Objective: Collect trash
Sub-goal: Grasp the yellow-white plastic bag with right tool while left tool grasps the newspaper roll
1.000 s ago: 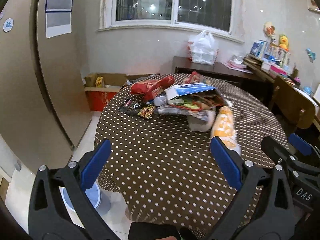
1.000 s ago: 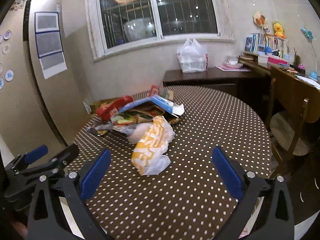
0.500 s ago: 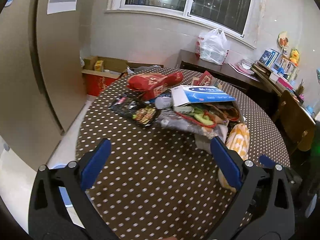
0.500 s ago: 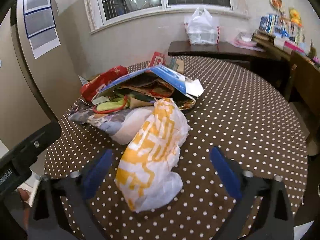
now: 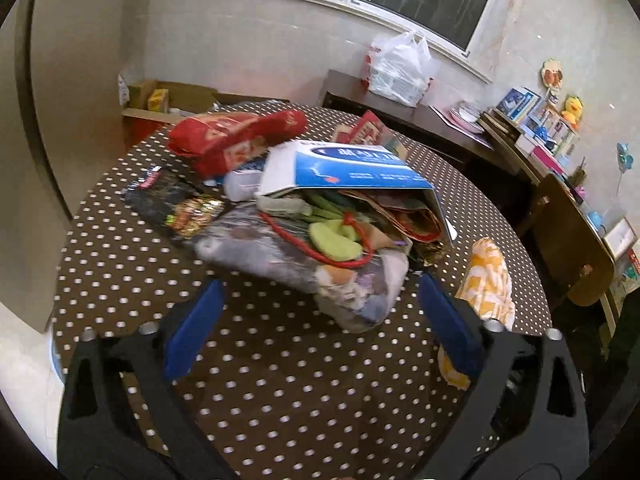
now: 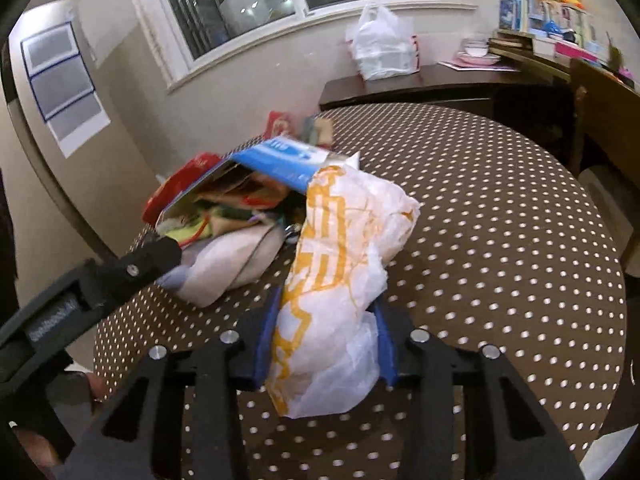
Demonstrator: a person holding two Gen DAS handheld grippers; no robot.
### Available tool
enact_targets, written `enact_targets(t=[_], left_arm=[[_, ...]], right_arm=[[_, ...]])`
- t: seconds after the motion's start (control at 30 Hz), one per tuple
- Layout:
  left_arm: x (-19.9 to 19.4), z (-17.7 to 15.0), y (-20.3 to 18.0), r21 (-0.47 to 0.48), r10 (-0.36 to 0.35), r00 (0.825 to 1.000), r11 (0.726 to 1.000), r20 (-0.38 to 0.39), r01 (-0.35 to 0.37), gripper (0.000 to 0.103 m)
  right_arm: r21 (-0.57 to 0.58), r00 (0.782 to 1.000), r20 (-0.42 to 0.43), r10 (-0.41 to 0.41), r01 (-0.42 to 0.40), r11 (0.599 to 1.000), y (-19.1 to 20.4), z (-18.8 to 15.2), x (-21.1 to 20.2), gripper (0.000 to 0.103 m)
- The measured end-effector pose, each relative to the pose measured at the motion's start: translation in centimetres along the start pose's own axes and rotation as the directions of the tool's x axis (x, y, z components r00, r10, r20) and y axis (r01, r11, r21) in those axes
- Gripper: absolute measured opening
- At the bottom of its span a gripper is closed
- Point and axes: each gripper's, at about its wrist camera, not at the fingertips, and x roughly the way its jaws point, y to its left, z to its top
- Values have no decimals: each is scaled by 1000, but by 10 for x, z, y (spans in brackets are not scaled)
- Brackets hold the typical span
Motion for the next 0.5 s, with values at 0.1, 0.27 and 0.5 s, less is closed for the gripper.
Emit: enact_targets(t=[0.1, 0.27, 0.5], left_arm=[[11, 1, -2, 3, -9, 1000, 1000, -20, 9, 78], [21, 1, 0, -31, -86, 994, 996, -60, 84, 50], [13, -2, -5, -5, -144, 988, 990, -63, 144, 20]], right_arm=[[15, 1000, 8, 14, -14, 1000, -5, 2, -1, 42], [6, 999, 10, 37, -37, 999, -5, 1, -4, 42], [-8, 998, 22, 53, -52, 999, 8, -1, -12, 42]])
